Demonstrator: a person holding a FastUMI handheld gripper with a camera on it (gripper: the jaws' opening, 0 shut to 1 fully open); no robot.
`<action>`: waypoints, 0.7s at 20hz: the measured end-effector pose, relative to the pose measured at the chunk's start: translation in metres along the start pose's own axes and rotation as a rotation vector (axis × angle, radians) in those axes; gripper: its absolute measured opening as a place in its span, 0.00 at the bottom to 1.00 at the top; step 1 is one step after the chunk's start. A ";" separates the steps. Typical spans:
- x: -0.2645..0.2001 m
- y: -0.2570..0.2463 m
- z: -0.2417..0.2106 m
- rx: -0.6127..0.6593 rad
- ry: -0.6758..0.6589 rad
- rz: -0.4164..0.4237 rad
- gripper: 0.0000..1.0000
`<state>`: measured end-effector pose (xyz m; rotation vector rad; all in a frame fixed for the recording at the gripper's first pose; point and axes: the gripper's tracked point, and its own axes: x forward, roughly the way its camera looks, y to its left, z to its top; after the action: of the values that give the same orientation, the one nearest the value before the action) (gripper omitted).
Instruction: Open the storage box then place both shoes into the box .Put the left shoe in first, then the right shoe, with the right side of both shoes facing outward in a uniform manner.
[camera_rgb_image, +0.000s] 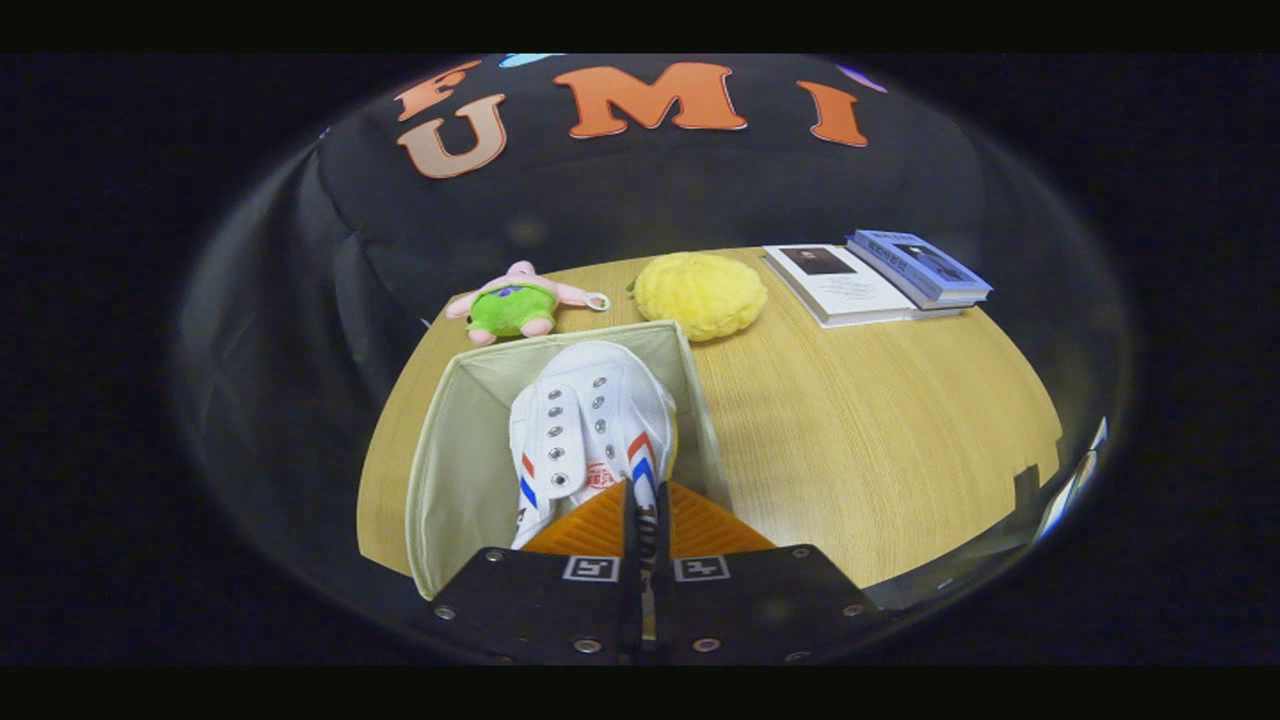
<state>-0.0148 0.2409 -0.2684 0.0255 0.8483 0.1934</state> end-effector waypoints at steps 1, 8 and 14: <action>-0.005 0.008 0.009 0.007 -0.031 0.030 0.19; -0.039 -0.036 0.069 -0.043 -0.211 -0.033 0.99; -0.085 -0.101 0.138 -0.046 -0.391 -0.150 0.99</action>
<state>0.0500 0.1336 -0.1244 -0.0426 0.4530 0.0625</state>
